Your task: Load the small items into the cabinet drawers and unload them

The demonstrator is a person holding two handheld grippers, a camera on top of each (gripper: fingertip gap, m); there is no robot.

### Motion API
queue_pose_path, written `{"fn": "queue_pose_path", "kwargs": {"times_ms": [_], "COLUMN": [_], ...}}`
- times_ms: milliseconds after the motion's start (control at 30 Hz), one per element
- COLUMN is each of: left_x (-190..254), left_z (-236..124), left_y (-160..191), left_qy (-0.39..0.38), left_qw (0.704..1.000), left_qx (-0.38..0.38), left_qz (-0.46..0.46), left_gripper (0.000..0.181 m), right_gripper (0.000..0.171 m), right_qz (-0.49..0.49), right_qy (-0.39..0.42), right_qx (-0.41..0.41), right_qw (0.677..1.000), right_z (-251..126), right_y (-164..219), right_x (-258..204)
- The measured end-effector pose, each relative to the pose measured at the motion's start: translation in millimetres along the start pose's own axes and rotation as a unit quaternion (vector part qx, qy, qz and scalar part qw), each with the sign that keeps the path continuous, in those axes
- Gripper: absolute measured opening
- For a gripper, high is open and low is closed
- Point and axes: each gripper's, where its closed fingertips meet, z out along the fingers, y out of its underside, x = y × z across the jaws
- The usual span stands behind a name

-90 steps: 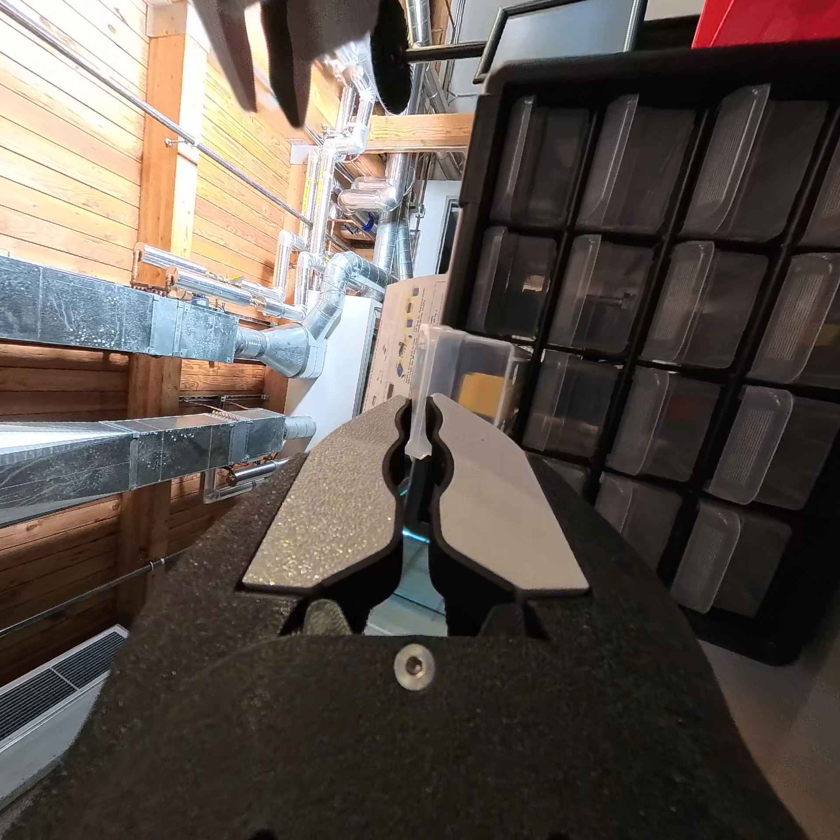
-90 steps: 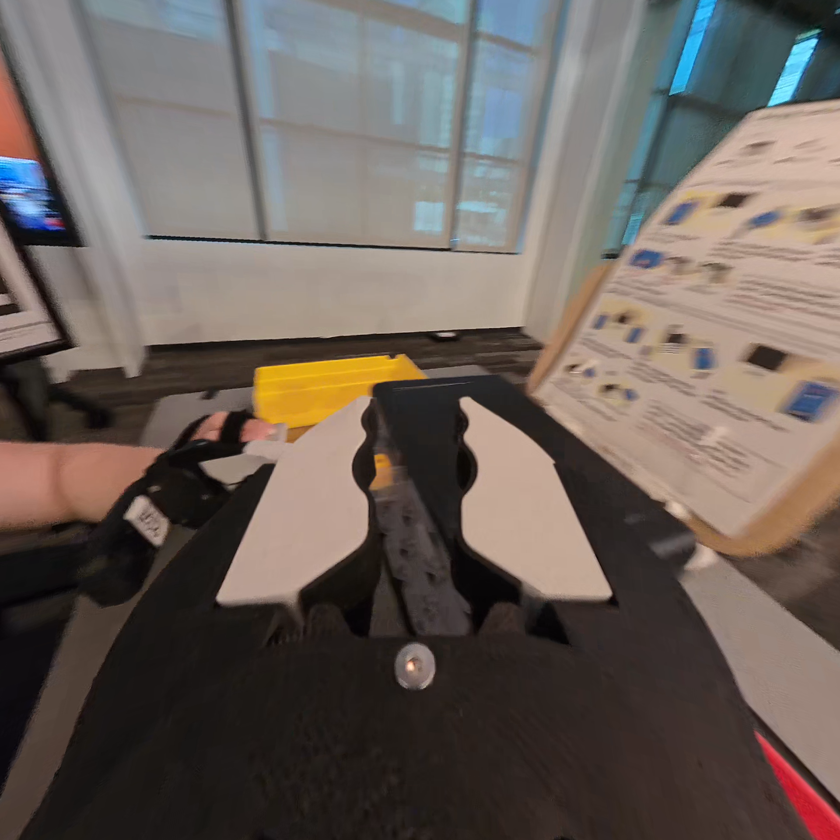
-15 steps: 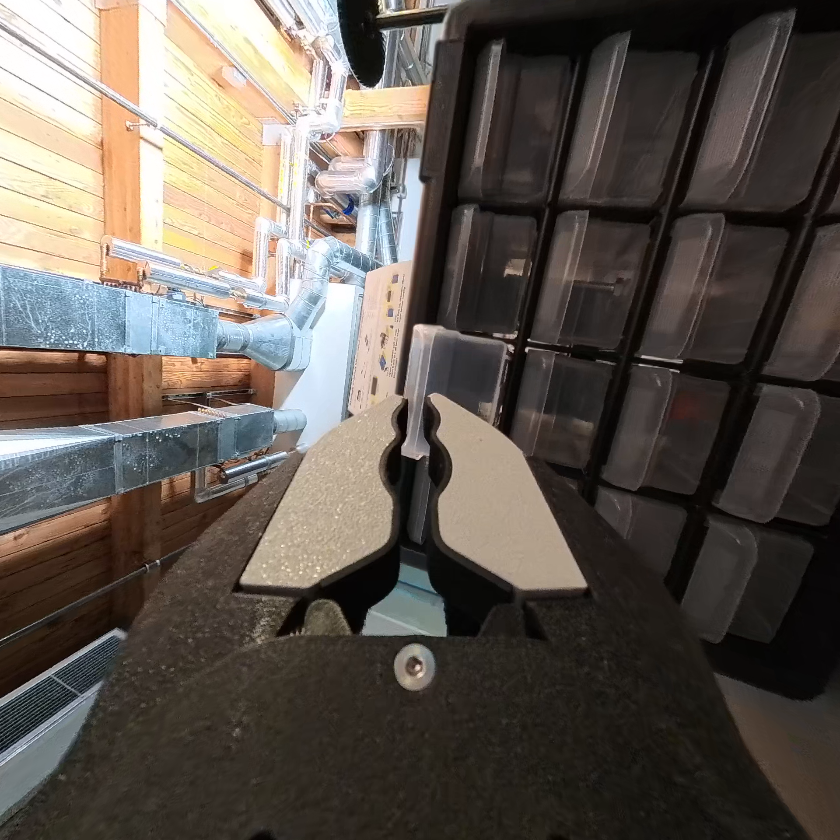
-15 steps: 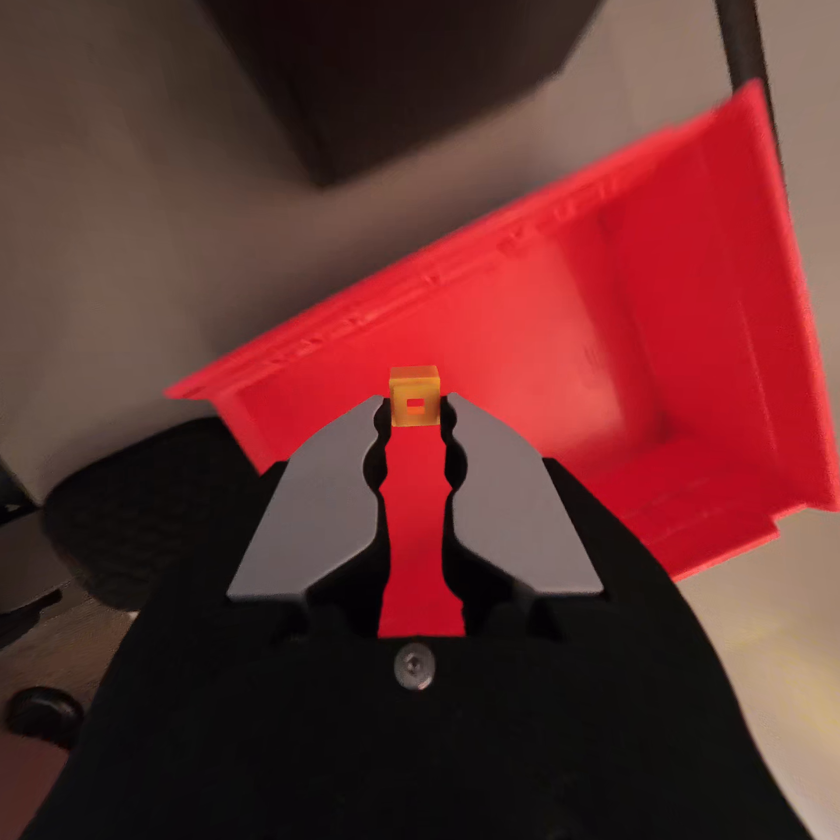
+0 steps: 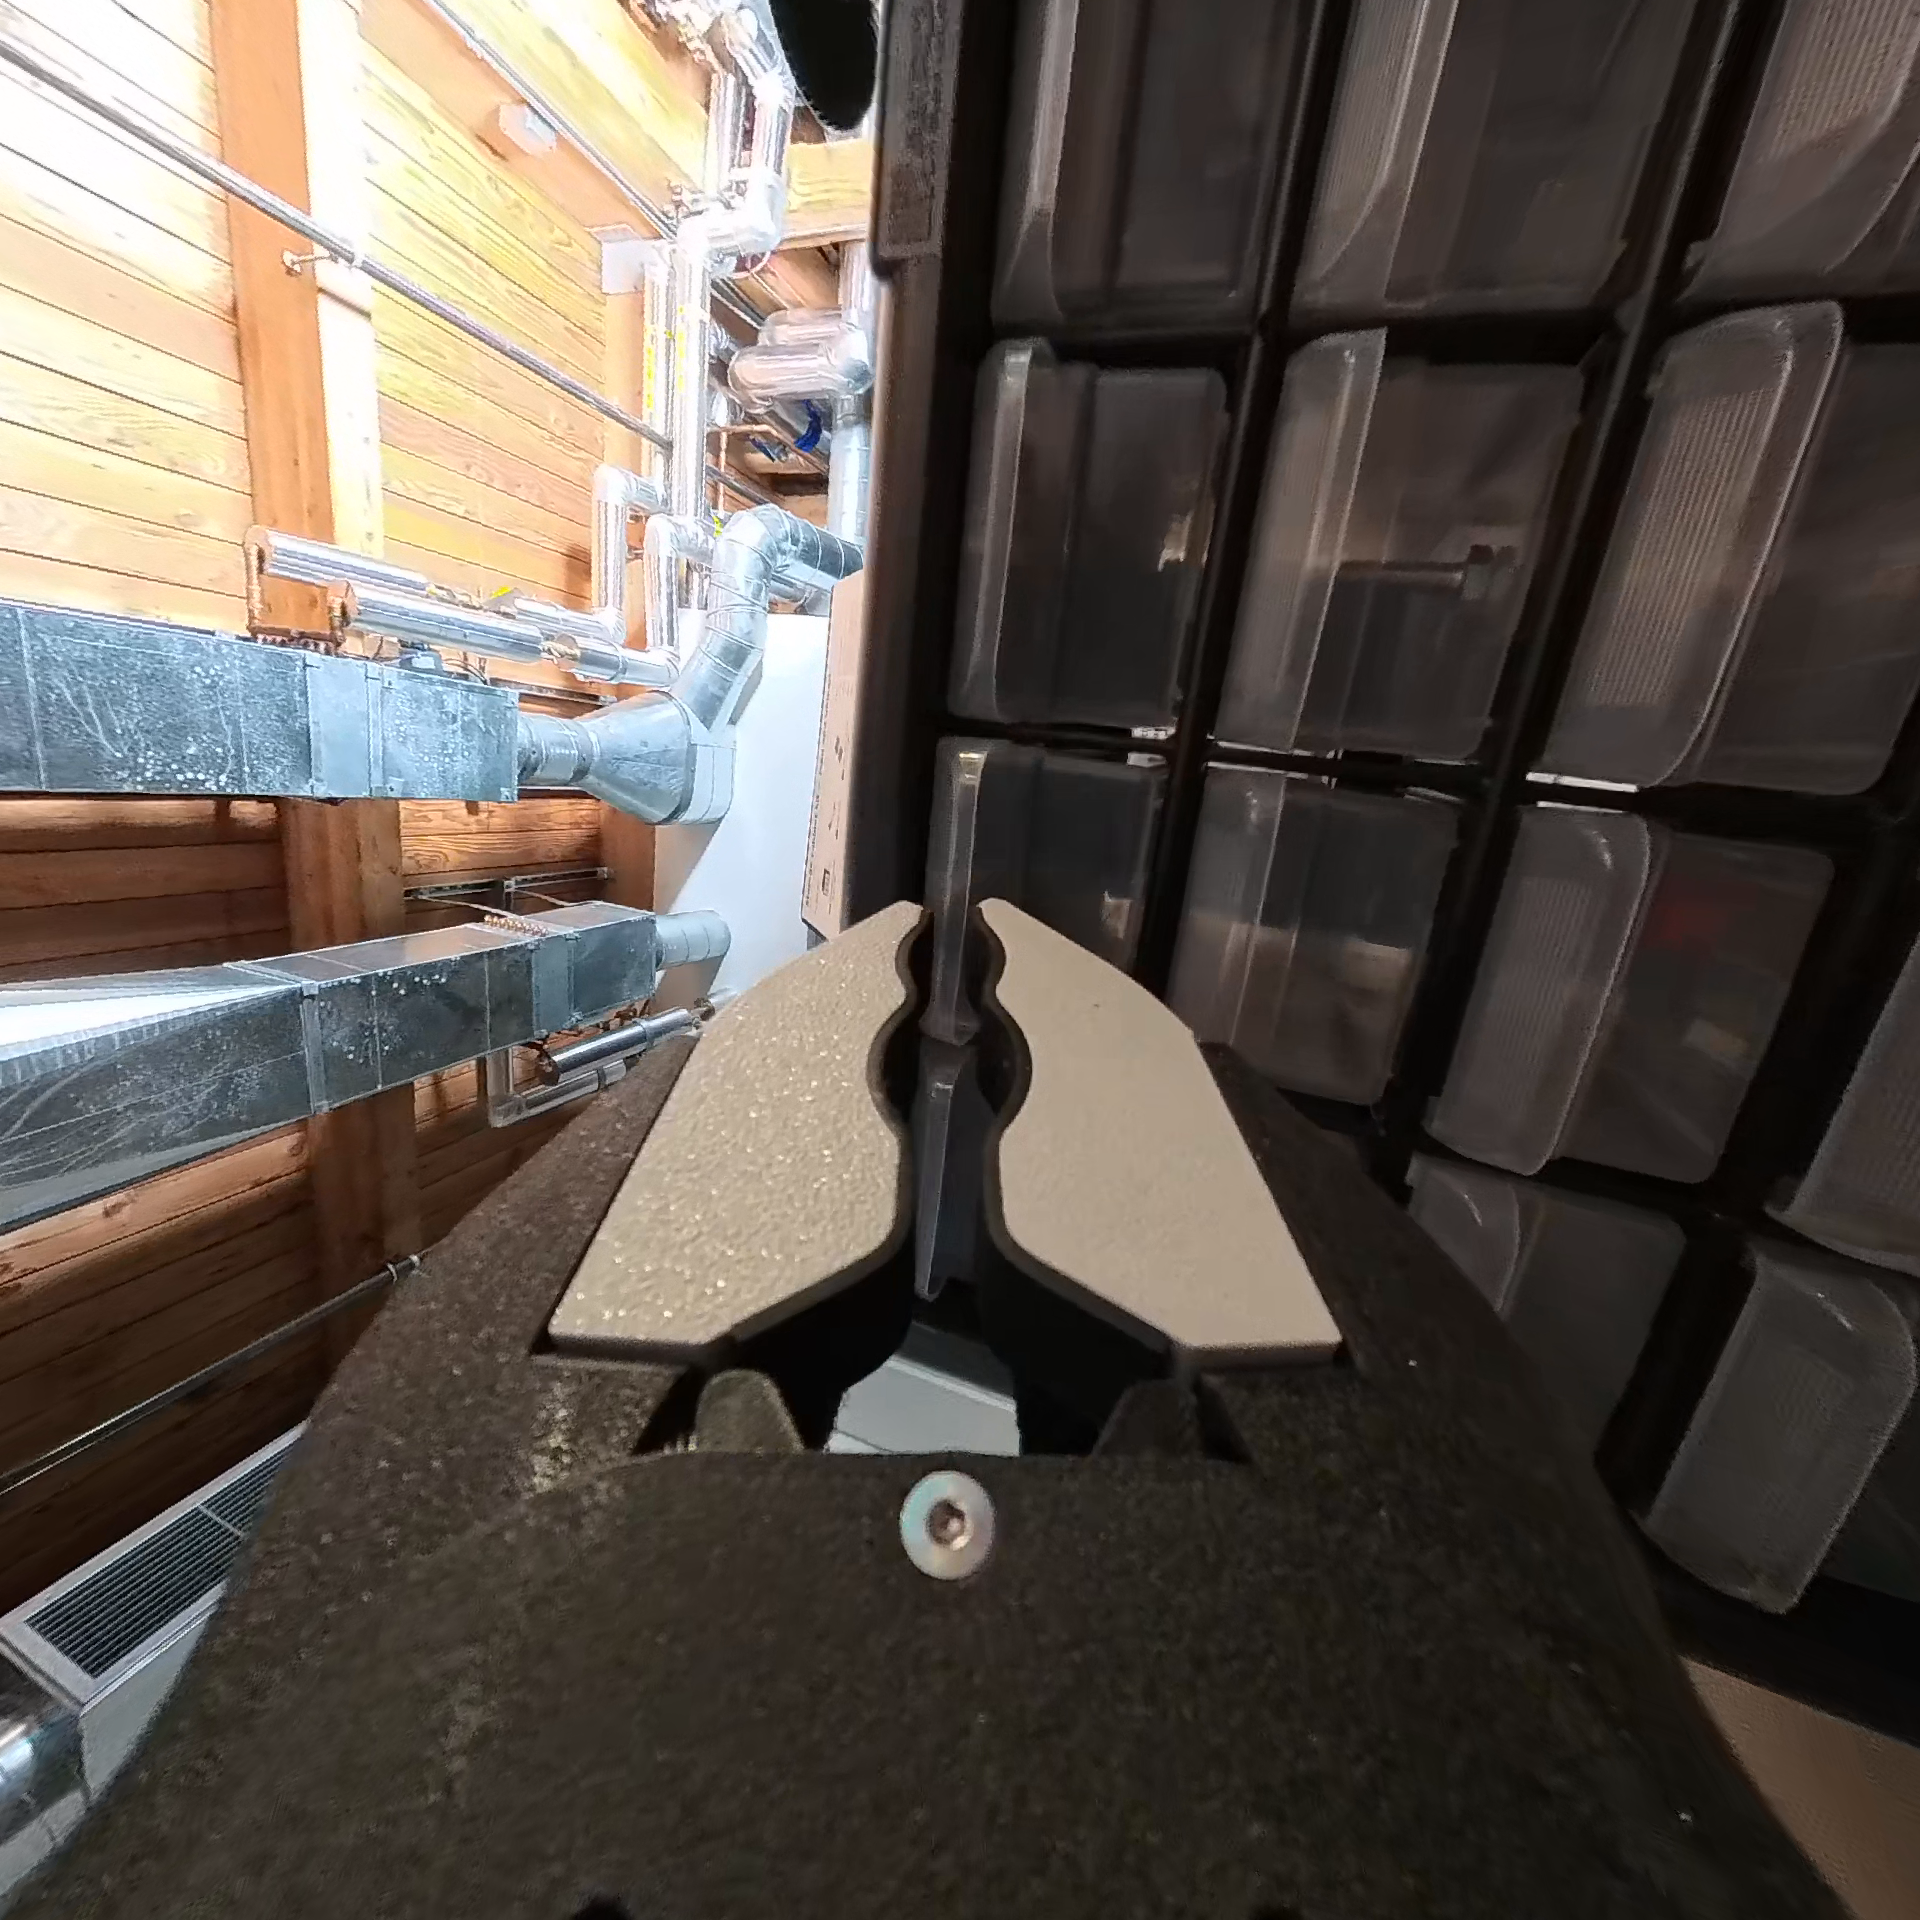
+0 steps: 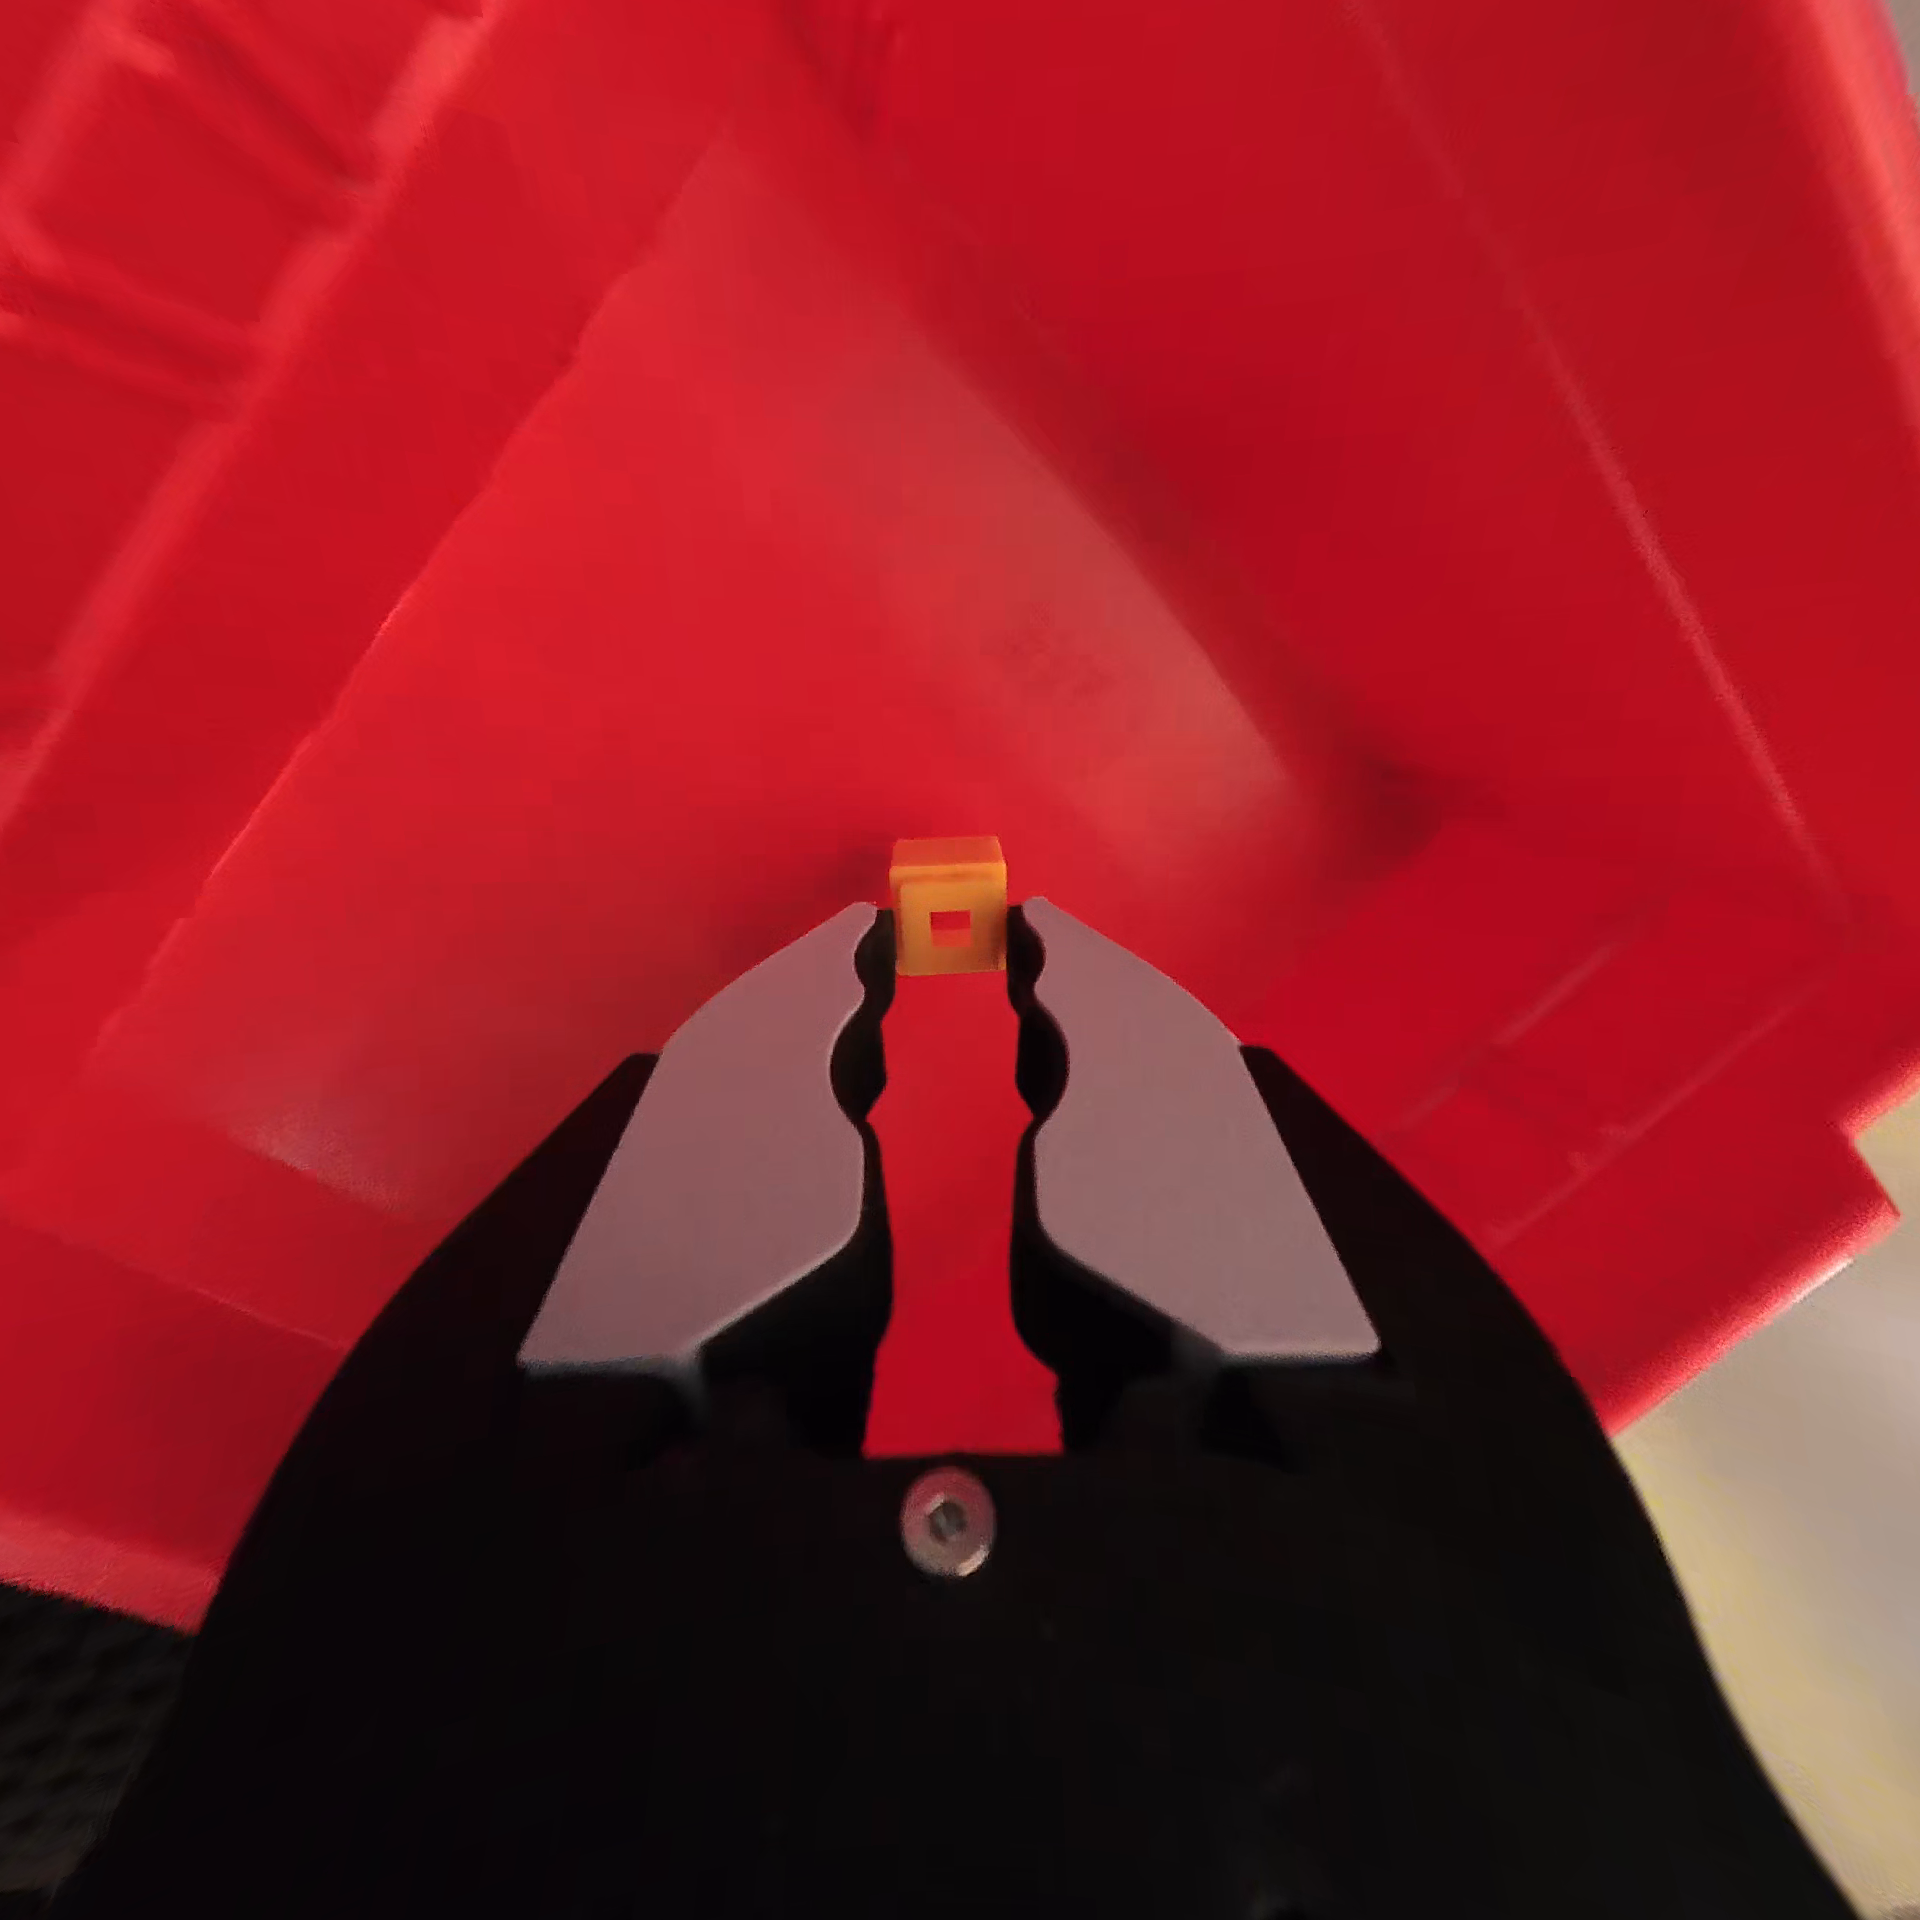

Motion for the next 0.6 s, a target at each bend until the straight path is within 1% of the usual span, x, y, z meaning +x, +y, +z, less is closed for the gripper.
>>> {"fn": "queue_pose_path", "kwargs": {"times_ms": [133,333,433,533,600], "left_x": [1.8,1.6,-2.8,-9.7,-13.1], "left_z": [4.4,3.3,-4.0,-16.5,-26.2], "left_y": [1.4,1.2,-3.2,-8.5,-8.2], "left_qy": [0.006,0.002,-0.011,-0.008,0.005], "left_qw": [1.000,1.000,1.000,1.000,0.999], "left_qx": [-0.008,-0.006,0.005,0.015,0.012], "left_qz": [0.005,0.002,-0.010,-0.025,-0.041], "left_gripper": [0.005,0.005,0.013,0.016,0.016], "right_gripper": [0.022,0.022,0.022,0.022,0.028], "right_qz": [0.041,0.058,0.061,0.071,0.074], "right_qy": [-0.012,-0.015,-0.015,-0.018,-0.021], "right_qx": [0.010,0.006,0.002,0.006,0.004], "right_qw": [0.999,0.998,0.998,0.997,0.997], "right_z": [8.3,17.1,20.0,20.1,21.5], "right_y": [-5.1,-4.6,-2.6,-2.2,-0.4], "right_x": [6.7,9.9,9.9,9.0,6.6]}}
